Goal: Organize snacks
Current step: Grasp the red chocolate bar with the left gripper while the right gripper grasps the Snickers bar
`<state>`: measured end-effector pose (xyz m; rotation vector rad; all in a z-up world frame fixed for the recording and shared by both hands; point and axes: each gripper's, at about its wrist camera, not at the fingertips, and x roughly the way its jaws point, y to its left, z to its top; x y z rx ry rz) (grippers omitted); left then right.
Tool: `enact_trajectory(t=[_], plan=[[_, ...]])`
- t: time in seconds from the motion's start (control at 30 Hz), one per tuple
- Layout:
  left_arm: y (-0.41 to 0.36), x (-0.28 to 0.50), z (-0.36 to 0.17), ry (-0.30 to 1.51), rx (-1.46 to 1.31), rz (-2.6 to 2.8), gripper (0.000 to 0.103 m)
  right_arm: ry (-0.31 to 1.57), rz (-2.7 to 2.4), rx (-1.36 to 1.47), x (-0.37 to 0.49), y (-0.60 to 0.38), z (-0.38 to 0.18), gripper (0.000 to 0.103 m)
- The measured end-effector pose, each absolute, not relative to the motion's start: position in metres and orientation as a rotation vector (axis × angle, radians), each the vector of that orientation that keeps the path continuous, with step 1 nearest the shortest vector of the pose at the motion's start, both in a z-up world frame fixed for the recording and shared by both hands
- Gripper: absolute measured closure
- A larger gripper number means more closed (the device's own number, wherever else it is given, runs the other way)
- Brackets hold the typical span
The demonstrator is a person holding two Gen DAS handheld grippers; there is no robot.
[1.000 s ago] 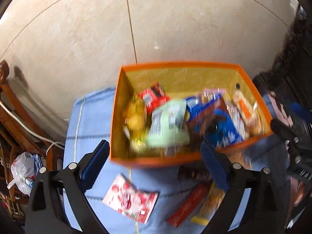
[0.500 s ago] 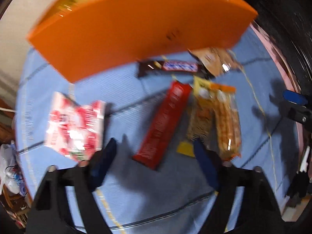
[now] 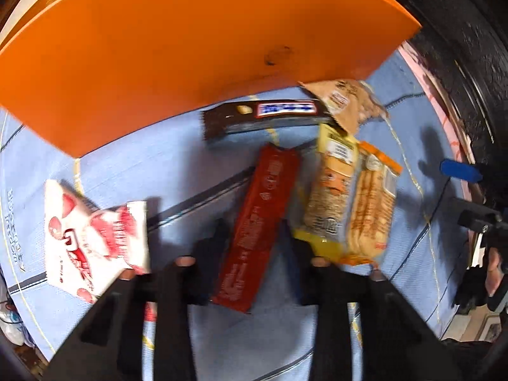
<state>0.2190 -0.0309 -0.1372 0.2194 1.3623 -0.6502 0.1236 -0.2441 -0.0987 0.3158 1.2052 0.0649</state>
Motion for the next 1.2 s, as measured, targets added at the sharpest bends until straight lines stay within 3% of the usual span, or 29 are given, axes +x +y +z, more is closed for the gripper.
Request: enact_trajectory(t=[0.47,0.67,0.73,0.77,1.2], plan=[[-0.048,0.19,-0.134,1.321,0.43,-0.614,0.078,1.243,0.082,0.293,0.126,-0.232,-0.105,0.009],[-0.069,0.187,-0.136,1.299,0.502,-0.563,0.069,1.246,0.09,0.285,0.126,-0.23,-0.104,0.009],[-0.063,0.193,-0.135,1.307,0.444,-0.553,0.079,1.245,0.086,0.283,0.128,-0.231,-0.103,0.009],[-0.06,0.195,-0.134,1.307,0.426,-0.551,0.079,1.244,0.087,0.277,0.129,-0.23,-0.103,0.009],[0.004,0.165,-0.092,1.294,0.262,-0.485,0.079,1.108,0.375,-0.181,0.199,-0.159,-0.091,0.009]])
